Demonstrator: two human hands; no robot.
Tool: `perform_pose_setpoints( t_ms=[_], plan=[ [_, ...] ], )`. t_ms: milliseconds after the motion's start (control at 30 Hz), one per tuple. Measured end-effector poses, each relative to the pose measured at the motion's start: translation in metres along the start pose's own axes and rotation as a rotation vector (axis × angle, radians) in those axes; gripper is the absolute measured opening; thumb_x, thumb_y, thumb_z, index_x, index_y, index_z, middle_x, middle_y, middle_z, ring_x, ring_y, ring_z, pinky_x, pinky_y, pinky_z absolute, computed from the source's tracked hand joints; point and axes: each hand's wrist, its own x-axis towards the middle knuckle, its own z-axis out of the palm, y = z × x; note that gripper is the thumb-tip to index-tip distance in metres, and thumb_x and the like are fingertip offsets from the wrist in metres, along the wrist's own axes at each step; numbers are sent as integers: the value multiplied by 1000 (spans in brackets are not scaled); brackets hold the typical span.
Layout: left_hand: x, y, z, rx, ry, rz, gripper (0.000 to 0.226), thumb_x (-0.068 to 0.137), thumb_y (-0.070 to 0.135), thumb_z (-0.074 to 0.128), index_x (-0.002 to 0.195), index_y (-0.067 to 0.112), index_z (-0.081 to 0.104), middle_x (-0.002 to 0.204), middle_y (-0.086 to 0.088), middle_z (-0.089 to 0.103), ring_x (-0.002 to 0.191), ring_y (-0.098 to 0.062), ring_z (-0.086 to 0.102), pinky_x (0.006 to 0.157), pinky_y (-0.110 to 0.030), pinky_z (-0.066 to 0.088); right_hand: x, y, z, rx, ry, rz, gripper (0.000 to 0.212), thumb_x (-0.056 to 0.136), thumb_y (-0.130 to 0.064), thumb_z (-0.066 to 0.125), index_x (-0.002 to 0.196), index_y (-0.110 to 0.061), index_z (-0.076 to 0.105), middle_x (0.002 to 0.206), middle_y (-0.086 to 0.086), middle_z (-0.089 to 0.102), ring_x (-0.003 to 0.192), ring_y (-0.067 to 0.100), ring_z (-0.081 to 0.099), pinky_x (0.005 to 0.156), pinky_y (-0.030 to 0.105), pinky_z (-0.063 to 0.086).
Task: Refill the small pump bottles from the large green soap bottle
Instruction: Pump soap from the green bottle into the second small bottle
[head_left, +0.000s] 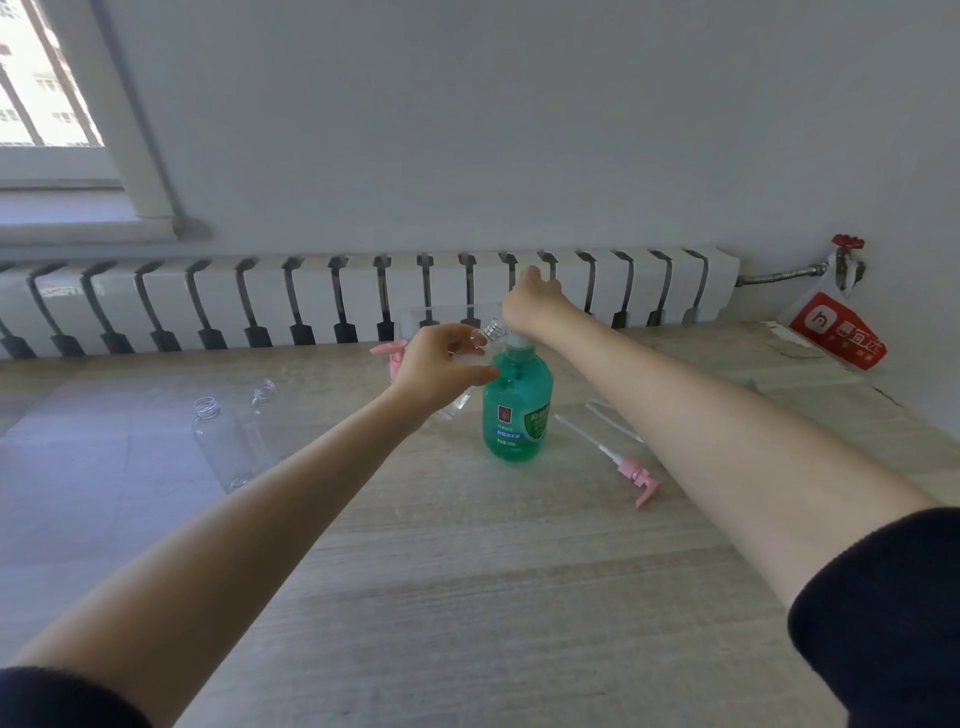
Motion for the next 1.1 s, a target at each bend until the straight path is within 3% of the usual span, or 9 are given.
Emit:
perform_pose_setpoints(
  t_ms=[133, 300, 400, 500, 600, 700, 800, 867, 1100],
  plan=[
    [-1, 2, -2, 13, -2, 3, 41, 72, 12, 79, 112, 9, 66, 105, -3, 68, 95, -16, 64, 89, -33, 54, 0, -1, -2, 21, -13, 10, 60, 96, -13, 41, 148, -9, 13, 145, 19, 27, 118, 31, 48, 89, 33, 45],
    [0, 4, -2, 9, 0, -2, 41, 72, 10, 78, 112, 9, 65, 107, -4, 67, 98, -18, 63, 92, -37, 53, -1, -2, -4, 73, -16, 37, 58, 96, -11, 40, 147, -5, 14, 143, 19, 32, 119, 31, 47, 87, 34, 44],
    [0, 7, -3, -1, 2, 4, 39, 72, 11, 79, 109, 9, 66, 102, -3, 68, 95, -18, 64, 91, -38, 54, -3, -6, -12, 157, -36, 54, 54, 95, -11, 40, 144, -2, 20, 122, 17, 43, 106, 26, 50, 66, 28, 42],
    [2, 10, -5, 13, 3, 19, 38, 72, 11, 79, 108, 9, 66, 101, -4, 68, 94, -19, 64, 91, -39, 54, -6, -9, -17, 173, -27, 59, 58, 95, -11, 42, 146, -3, 15, 132, 18, 43, 111, 27, 51, 69, 29, 41],
    [3, 10, -7, 13, 2, 17, 38, 72, 10, 79, 108, 9, 66, 101, -4, 67, 95, -20, 64, 91, -39, 54, -6, -10, -15, 171, -49, 68, 55, 95, -9, 41, 144, -1, 19, 129, 17, 44, 105, 25, 51, 61, 27, 41],
    [3, 10, -7, 14, 6, 25, 37, 72, 9, 79, 107, 9, 66, 101, -5, 67, 94, -20, 64, 90, -37, 54, -4, -11, -13, 125, -50, 94, 53, 96, -10, 39, 144, -3, 18, 138, 19, 38, 115, 27, 50, 65, 27, 44],
    [3, 10, -6, 26, 7, 22, 38, 73, 10, 78, 109, 10, 65, 103, -4, 66, 95, -17, 62, 88, -30, 52, 1, -6, -10, 76, -39, 92, 52, 98, -12, 37, 146, -5, 17, 144, 18, 30, 122, 29, 44, 88, 32, 45],
    [3, 9, -5, 34, 4, 16, 40, 73, 9, 78, 110, 11, 64, 104, -3, 66, 96, -16, 62, 87, -28, 51, 2, -4, -7, 71, -39, 102, 54, 97, -12, 38, 147, -5, 17, 146, 20, 27, 125, 31, 41, 95, 34, 42],
    [-1, 6, -3, 39, -3, 12, 40, 73, 8, 77, 111, 9, 64, 105, -3, 66, 97, -17, 62, 89, -29, 52, -1, 0, -3, 116, -45, 50, 54, 98, -10, 37, 147, -6, 15, 149, 19, 18, 128, 32, 36, 101, 36, 35]
  ],
)
